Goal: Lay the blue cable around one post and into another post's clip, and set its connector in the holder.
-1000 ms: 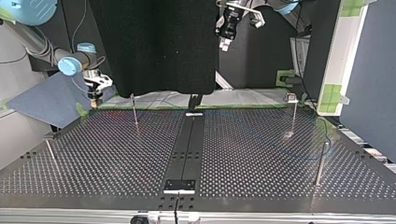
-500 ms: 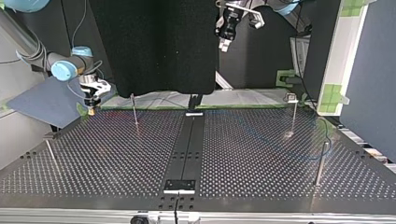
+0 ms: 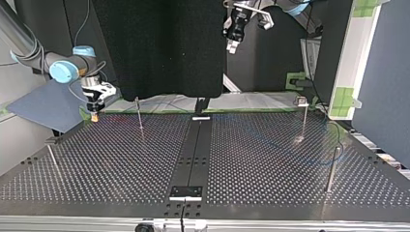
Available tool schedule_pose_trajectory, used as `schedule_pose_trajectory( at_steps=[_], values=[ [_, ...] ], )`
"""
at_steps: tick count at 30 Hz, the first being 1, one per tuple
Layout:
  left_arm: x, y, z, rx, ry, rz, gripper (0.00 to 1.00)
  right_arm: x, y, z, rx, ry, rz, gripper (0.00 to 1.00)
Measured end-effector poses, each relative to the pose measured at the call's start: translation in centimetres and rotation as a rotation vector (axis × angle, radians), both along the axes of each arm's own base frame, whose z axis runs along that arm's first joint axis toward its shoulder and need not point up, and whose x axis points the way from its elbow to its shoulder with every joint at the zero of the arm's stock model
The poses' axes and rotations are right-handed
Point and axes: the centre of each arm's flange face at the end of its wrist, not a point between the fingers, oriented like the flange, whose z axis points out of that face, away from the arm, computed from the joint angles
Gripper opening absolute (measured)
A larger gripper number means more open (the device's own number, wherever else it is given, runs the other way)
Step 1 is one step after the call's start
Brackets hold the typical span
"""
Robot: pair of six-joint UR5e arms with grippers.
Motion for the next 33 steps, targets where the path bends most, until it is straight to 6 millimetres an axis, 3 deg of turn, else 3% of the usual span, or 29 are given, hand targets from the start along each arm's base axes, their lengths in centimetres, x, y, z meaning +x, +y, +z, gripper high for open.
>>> schedule_pose_trajectory(
  at_steps=[10,26,33],
  values=[
    [0.0,0.0,0.0,0.001,0.000,0.000,0.98,1.3,1.8,3.3,-0.026,0.002,0.005,0.00],
    [0.0,0.0,0.0,0.000,0.000,-0.001,0.98,2.2,4.0,10.2,-0.086,-0.009,0.005,0.00],
    [0.0,0.0,0.0,0.000,0.000,-0.001,0.98,1.7,4.2,11.6,-0.098,-0.022,-0.006,0.00]
  ],
)
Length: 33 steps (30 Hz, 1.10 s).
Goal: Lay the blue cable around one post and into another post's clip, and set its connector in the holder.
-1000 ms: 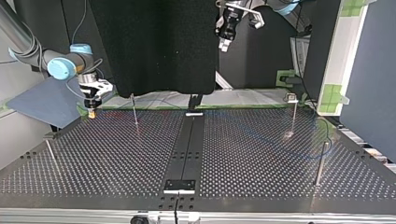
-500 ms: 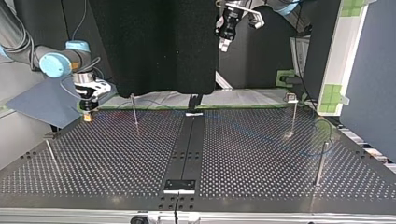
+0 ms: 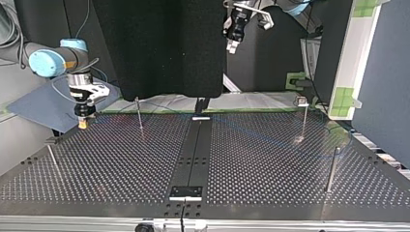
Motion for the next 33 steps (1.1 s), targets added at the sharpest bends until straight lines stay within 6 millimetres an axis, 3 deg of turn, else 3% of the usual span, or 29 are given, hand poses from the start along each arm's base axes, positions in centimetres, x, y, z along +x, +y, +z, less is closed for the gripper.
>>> schedule_pose_trajectory(
  at_steps=[33],
  values=[
    [0.4,-0.2,0.2,0.002,-0.001,0.003,0.98,-3.1,0.5,4.8,-0.043,-0.026,-0.051,0.00]
  ],
)
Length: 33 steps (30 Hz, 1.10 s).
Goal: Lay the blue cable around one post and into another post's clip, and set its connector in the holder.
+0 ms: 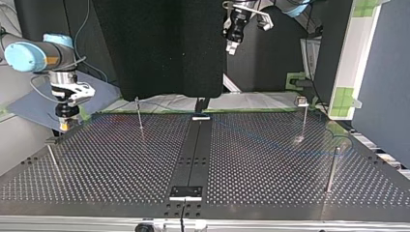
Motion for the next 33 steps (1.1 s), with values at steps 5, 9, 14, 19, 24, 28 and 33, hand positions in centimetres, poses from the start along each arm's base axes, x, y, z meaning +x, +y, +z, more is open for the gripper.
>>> schedule_pose_trajectory(
  at_steps=[5,9,14,19,24,28,33],
  values=[
    [0.0,0.0,0.0,0.000,0.000,0.000,0.98,-0.5,0.2,0.8,-0.007,-0.006,-0.005,0.00],
    [0.0,0.0,0.0,0.001,0.001,0.000,0.98,-1.0,0.2,0.8,-0.005,-0.007,-0.011,0.00],
    [0.0,0.0,0.0,0.003,0.003,0.000,0.98,-1.8,-0.1,0.9,-0.011,0.000,-0.024,0.00],
    [0.0,0.0,0.0,0.009,0.004,0.001,0.98,-2.7,-0.5,1.1,-0.027,-0.001,-0.038,0.00],
    [0.2,-0.1,0.1,0.010,0.004,0.000,0.98,-3.8,-0.9,1.2,-0.040,-0.002,-0.051,0.00],
    [0.3,-0.2,0.1,0.011,0.005,0.000,0.98,-4.5,-1.1,1.2,-0.042,0.000,-0.047,0.00],
    [0.5,-0.4,0.2,0.022,0.013,0.000,0.98,-5.0,-1.2,1.1,-0.041,0.001,-0.043,0.00]
  ],
)
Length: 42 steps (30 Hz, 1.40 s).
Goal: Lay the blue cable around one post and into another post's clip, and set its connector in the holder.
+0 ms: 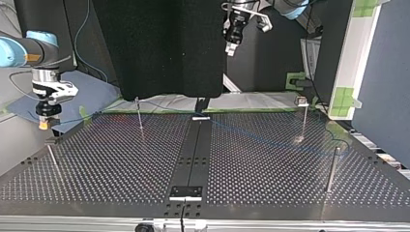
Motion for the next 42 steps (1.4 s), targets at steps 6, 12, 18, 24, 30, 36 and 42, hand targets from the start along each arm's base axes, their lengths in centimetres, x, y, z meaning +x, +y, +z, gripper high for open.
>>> schedule_pose_trajectory(
  at_steps=[6,12,18,24,30,36,42],
  values=[
    [0.5,-0.5,0.3,0.005,0.005,-0.006,0.98,-1.2,-0.2,-0.1,0.016,0.012,0.004,0.00],
    [0.8,-0.8,0.4,0.014,0.017,-0.007,0.98,-2.1,-0.6,0.4,0.030,0.040,0.018,0.00],
    [1.0,-1.0,0.5,0.016,0.019,-0.006,0.98,-2.7,-1.3,1.4,0.028,0.067,0.038,0.00],
    [1.0,-0.9,0.5,0.023,0.026,-0.004,0.98,-3.2,-2.2,0.7,0.045,0.084,0.060,0.00],
    [1.0,-0.8,0.4,0.038,0.034,0.001,0.98,-3.6,-2.3,0.3,0.058,0.097,0.068,0.00],
    [0.9,-0.8,0.4,0.040,0.035,0.001,0.98,-3.6,-2.3,0.4,0.062,0.104,0.093,0.00],
    [0.9,-0.8,0.4,0.040,0.035,0.000,0.98,-3.6,-2.6,0.7,0.051,0.112,0.115,0.00]
  ],
)
